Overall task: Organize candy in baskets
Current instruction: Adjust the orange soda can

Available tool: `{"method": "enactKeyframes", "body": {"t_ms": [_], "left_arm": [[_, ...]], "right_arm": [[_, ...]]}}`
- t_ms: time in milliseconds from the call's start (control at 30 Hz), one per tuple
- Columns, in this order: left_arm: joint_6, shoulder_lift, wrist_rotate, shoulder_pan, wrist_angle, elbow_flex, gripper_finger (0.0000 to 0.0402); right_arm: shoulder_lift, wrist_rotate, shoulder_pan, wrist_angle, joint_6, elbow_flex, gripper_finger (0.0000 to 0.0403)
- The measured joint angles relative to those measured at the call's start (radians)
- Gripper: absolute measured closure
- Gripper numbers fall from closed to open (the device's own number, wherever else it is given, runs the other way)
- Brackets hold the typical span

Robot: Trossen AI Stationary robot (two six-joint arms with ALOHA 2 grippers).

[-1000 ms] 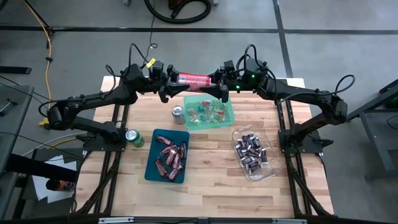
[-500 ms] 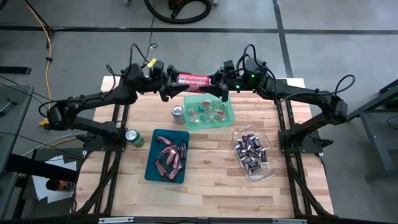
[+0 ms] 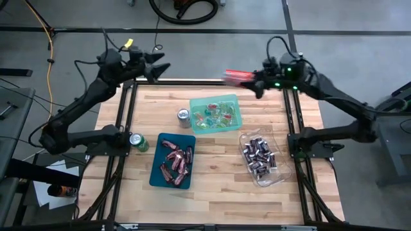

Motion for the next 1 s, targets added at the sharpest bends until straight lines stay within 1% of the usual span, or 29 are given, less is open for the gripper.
{"method": "enactKeyframes", "body": {"t_ms": [100,167,233,333,400,467,600,667,767,1000], "left_arm": [[-0.007,-0.011,-0.004,0.038,-0.053,-0.001,0.0020],[-0.011,-0.004,0.000,0.043,-0.068,-0.001,0.0020],[-0.026,0.012,0.001,0.036,-0.067,-0.001,0.0019],[-0.038,0.038,0.002,0.014,-0.044,-0.002,0.0019],[-0.042,0.049,0.002,-0.001,-0.024,-0.002,0.0019],[-0.047,0.055,0.006,-0.017,-0.012,-0.002,0.0019],[-0.064,0.033,0.060,-0.042,-0.006,-0.003,0.0019],[-0.063,0.008,0.075,-0.048,0.002,-0.003,0.0019],[-0.064,-0.016,0.076,-0.054,-0.002,-0.002,0.0019],[-0.064,-0.056,0.072,-0.056,-0.009,-0.002,0.0019]], "right_arm": [[-0.025,0.225,-0.025,-0.375,-0.016,0.054,0.0129],[0.003,0.330,-0.043,-0.587,0.012,0.087,0.0129],[0.045,0.370,-0.073,-0.728,0.054,0.120,0.0129],[0.131,0.377,-0.141,-0.873,0.075,0.127,0.0129],[0.197,0.380,-0.181,-0.889,0.070,0.101,0.0129],[0.257,0.385,-0.222,-0.848,0.039,0.073,0.0129],[0.378,0.371,-0.289,-0.773,-0.024,0.028,0.0129],[0.418,0.354,-0.321,-0.707,-0.036,0.024,0.0129],[0.486,0.318,-0.357,-0.655,-0.050,0.019,0.0129],[0.574,0.272,-0.413,-0.634,-0.061,0.022,0.0129]]}}
